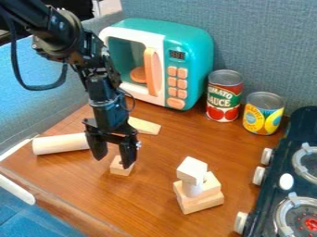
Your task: Put the cube with a hole on top of the cube
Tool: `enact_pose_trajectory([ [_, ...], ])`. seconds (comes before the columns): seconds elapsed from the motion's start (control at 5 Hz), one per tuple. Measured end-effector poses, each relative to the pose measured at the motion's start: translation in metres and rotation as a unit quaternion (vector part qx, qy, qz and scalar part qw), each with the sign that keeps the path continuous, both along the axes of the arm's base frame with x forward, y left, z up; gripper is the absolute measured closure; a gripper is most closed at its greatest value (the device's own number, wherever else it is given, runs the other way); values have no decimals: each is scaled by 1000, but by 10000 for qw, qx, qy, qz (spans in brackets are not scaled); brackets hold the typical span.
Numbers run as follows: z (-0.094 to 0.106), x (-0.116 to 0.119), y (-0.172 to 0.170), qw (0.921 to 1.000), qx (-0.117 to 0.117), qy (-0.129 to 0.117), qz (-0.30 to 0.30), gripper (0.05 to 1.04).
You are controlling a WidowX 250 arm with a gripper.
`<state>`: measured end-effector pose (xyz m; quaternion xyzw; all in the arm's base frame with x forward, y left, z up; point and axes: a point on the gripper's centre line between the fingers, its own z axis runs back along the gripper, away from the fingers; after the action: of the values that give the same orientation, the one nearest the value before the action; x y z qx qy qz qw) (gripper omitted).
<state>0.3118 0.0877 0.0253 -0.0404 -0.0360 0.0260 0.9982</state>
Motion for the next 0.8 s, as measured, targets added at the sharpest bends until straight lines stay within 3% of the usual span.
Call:
enact_pose_trajectory([
  [0.4,0,3,-8,9999,140,23,72,83],
  [0.8,-12,5,-17,9985,279,294,374,83],
])
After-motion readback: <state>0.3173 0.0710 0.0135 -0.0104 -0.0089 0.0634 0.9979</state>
